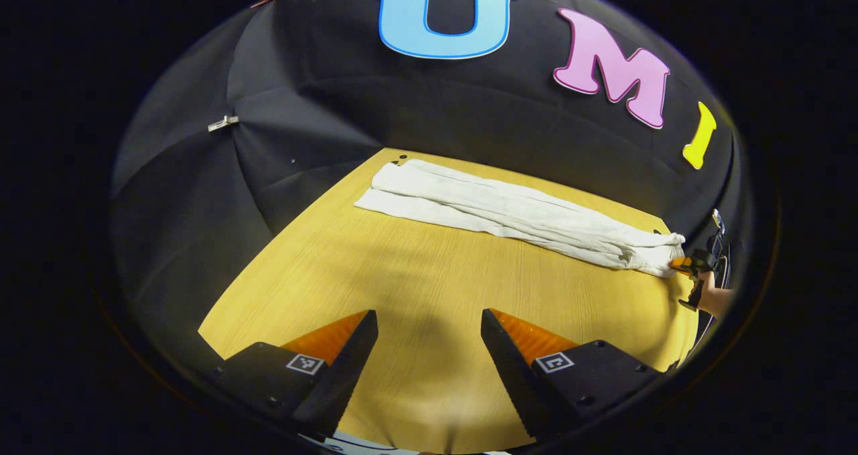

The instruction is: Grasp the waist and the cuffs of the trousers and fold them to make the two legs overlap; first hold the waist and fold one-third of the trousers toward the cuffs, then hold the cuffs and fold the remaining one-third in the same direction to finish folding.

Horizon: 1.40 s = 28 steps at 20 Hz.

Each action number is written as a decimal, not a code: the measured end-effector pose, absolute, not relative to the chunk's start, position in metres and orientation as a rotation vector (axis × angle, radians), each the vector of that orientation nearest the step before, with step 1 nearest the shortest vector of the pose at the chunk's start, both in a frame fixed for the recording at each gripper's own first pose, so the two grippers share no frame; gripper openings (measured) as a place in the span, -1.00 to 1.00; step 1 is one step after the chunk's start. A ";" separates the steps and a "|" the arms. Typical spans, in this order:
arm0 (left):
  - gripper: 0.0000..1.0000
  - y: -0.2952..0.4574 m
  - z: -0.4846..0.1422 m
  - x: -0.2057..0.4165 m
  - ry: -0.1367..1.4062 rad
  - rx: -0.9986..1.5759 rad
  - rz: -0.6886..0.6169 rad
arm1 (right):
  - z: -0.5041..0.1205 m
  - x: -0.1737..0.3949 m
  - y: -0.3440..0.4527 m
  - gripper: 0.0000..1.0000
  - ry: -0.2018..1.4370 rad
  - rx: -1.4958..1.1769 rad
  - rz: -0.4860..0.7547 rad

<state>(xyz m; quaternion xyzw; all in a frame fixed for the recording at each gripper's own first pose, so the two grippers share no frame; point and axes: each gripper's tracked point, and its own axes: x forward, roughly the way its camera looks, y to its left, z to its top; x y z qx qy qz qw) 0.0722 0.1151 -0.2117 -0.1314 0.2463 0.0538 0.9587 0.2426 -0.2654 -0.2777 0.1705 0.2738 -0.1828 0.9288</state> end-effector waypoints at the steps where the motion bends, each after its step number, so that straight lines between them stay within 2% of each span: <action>1: 0.97 0.115 -0.213 0.071 0.502 -0.271 0.115 | -0.276 0.241 -0.264 -0.79 0.562 0.341 -0.366; 5: 1.00 0.122 -0.209 0.065 0.493 -0.237 0.140 | -0.258 0.243 -0.265 -0.80 0.529 0.364 -0.378; 12: 0.99 0.121 -0.207 0.061 0.498 -0.224 0.158 | -0.183 0.240 -0.254 -0.81 0.432 0.201 -0.348; 21: 0.99 0.133 -0.197 0.058 0.481 -0.290 0.182 | -0.111 0.223 -0.224 -0.81 0.291 0.154 -0.211; 25: 0.99 0.138 -0.197 0.054 0.468 -0.333 0.191 | -0.091 0.215 -0.211 -0.82 0.213 0.138 -0.084; 28: 0.92 0.136 -0.199 0.050 0.457 -0.374 0.190 | -0.091 0.217 -0.212 -0.81 0.183 0.148 0.004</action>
